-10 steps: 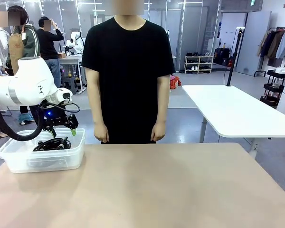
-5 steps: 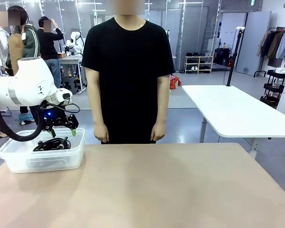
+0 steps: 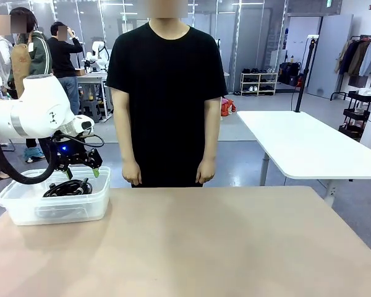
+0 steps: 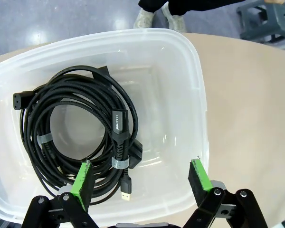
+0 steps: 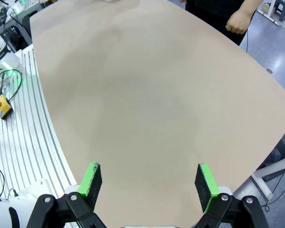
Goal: Organize and store the cables.
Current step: Place the USB Extension Cable into the Organizing box.
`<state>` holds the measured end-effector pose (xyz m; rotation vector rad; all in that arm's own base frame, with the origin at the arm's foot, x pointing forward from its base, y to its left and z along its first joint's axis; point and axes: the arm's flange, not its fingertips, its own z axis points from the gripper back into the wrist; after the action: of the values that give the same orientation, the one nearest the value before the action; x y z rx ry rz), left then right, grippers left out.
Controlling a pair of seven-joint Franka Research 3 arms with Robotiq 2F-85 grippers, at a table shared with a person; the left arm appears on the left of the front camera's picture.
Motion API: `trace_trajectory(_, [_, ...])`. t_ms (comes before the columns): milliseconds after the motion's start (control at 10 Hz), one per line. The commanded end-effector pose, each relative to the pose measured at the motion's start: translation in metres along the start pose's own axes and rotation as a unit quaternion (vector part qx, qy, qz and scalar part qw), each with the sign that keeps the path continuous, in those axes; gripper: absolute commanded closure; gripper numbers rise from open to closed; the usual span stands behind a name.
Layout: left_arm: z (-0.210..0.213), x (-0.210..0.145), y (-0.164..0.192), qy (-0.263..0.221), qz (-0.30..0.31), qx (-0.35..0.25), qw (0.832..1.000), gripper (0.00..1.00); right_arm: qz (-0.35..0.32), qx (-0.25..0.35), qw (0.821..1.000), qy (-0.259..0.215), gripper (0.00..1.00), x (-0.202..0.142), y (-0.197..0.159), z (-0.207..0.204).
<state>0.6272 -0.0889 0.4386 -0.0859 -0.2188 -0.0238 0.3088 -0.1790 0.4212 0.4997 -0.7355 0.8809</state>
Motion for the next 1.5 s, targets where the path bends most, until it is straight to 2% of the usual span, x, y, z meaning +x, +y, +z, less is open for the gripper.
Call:
trace_trajectory(0, [0.000, 0.001, 0.000, 0.003, -0.001, -0.001, 1.000, 0.00, 0.006, 0.000, 1.000, -0.009, 0.00, 0.000, -0.002, 0.001])
trace_trajectory(500, [0.000, 0.000, 0.000, 0.000, 0.000, 0.000, 1.000, 0.00, 0.006, 0.000, 1.000, -0.009, 0.00, 0.000, -0.002, 0.001])
trace_trajectory(700, [0.037, -0.004, 0.003, -0.006, -0.053, -0.036, 0.998, 0.00, 0.006, 0.000, 1.000, -0.009, 0.00, 0.000, -0.002, 0.001])
trace_trajectory(900, [0.073, -0.040, 0.027, -0.020, -0.133, -0.050, 0.990, 0.00, 0.006, 0.000, 1.000, -0.009, 0.00, 0.000, -0.002, 0.001])
trace_trajectory(1100, [0.105, -0.092, 0.056, -0.066, -0.237, -0.088, 0.965, 0.00, 0.006, 0.000, 1.000, -0.009, 0.00, 0.000, -0.002, 0.001])
trace_trajectory(1400, [0.127, -0.176, 0.100, -0.154, -0.335, -0.052, 0.928, 0.00, 0.006, 0.000, 1.000, -0.009, 0.00, 0.000, -0.002, 0.001])
